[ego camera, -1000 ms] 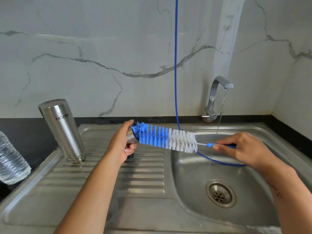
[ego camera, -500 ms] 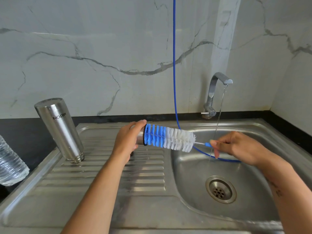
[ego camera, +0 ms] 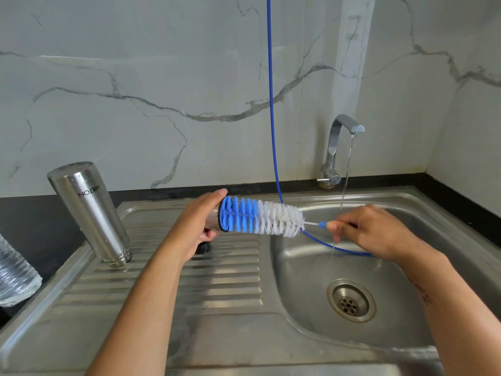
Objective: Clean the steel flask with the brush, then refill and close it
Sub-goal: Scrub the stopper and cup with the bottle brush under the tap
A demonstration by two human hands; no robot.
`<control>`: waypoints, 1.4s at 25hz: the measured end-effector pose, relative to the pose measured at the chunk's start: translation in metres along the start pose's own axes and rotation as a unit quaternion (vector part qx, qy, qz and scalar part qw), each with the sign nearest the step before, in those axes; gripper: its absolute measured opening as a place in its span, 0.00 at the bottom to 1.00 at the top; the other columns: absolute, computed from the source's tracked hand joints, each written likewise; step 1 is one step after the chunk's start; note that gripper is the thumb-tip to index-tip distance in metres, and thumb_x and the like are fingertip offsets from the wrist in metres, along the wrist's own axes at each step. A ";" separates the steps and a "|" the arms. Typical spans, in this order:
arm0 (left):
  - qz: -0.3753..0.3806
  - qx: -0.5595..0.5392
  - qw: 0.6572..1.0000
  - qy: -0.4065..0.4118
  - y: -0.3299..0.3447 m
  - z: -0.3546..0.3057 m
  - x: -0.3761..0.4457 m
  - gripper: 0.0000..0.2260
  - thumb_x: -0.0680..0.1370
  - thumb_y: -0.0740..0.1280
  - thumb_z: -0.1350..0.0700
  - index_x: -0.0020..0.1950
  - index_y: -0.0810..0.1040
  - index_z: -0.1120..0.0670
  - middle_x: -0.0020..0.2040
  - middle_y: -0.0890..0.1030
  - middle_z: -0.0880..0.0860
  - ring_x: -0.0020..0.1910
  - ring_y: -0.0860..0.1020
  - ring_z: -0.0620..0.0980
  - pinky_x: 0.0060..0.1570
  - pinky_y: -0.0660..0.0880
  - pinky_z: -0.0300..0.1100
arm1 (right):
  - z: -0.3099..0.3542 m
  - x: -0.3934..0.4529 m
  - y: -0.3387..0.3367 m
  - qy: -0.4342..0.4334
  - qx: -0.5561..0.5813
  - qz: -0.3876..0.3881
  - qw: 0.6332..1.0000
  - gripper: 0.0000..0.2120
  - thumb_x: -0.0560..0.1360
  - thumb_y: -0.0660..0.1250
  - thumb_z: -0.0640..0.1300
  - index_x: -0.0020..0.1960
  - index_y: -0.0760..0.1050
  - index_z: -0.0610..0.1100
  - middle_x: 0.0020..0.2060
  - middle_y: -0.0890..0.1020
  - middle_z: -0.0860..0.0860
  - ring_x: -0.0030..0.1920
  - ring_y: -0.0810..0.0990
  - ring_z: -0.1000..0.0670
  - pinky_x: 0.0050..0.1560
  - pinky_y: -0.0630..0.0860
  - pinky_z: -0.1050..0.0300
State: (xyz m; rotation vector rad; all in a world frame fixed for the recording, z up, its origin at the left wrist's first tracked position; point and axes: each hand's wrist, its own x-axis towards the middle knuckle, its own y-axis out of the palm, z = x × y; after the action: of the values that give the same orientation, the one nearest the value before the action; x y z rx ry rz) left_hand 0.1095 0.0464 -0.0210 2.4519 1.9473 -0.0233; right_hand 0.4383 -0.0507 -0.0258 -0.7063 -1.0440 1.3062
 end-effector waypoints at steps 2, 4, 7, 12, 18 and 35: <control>-0.002 0.004 0.996 0.085 -0.004 0.001 0.002 0.13 0.77 0.70 0.40 0.44 0.77 0.49 0.36 0.75 0.49 0.28 0.68 0.43 0.23 0.63 0.32 | -0.002 0.001 0.004 0.015 0.081 0.055 0.995 0.22 0.79 0.62 0.61 0.34 0.82 0.51 0.21 0.71 0.57 0.27 0.71 0.58 0.34 0.64 0.60; -0.032 0.025 0.994 0.098 -0.006 0.000 0.002 0.14 0.73 0.70 0.38 0.43 0.78 0.48 0.37 0.75 0.49 0.29 0.67 0.44 0.23 0.62 0.34 | -0.003 0.004 0.010 0.001 0.061 0.035 0.997 0.24 0.79 0.61 0.63 0.33 0.80 0.50 0.22 0.72 0.56 0.27 0.71 0.56 0.34 0.66 0.57; -0.064 0.043 0.996 -0.038 -0.009 -0.006 -0.001 0.13 0.76 0.69 0.40 0.44 0.79 0.50 0.30 0.69 0.52 0.23 0.59 0.47 0.24 0.52 0.34 | -0.007 0.004 0.018 -0.062 -0.055 -0.133 0.988 0.26 0.75 0.57 0.70 0.36 0.79 0.51 0.26 0.75 0.53 0.30 0.72 0.50 0.32 0.69 0.52; -0.083 0.033 0.996 0.008 -0.002 -0.007 -0.003 0.12 0.78 0.70 0.42 0.39 0.79 0.48 0.31 0.72 0.50 0.27 0.66 0.48 0.25 0.61 0.36 | -0.003 0.007 0.018 -0.051 0.005 -0.089 0.995 0.27 0.73 0.55 0.72 0.38 0.82 0.55 0.24 0.75 0.55 0.29 0.73 0.52 0.33 0.68 0.54; -0.082 0.054 0.993 0.069 -0.002 -0.006 -0.001 0.13 0.75 0.68 0.39 0.40 0.79 0.47 0.35 0.70 0.51 0.29 0.64 0.49 0.25 0.60 0.36 | -0.005 0.004 0.016 -0.042 -0.010 -0.100 0.994 0.30 0.73 0.55 0.71 0.35 0.80 0.47 0.24 0.74 0.50 0.28 0.72 0.50 0.31 0.65 0.55; -0.056 0.082 0.986 -0.135 -0.007 -0.004 -0.001 0.13 0.79 0.66 0.41 0.51 0.79 0.50 0.35 0.71 0.56 0.20 0.60 0.46 0.21 0.52 0.31 | -0.011 0.009 0.025 -0.101 -0.066 -0.230 0.966 0.22 0.76 0.60 0.66 0.41 0.84 0.52 0.27 0.77 0.54 0.29 0.74 0.49 0.29 0.67 0.56</control>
State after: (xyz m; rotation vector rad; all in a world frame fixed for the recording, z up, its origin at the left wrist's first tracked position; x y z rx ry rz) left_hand 0.1028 0.0468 -0.0165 2.2793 2.0277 -0.5095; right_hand 0.4371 -0.0365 -0.0504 -0.3960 -1.3756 0.9215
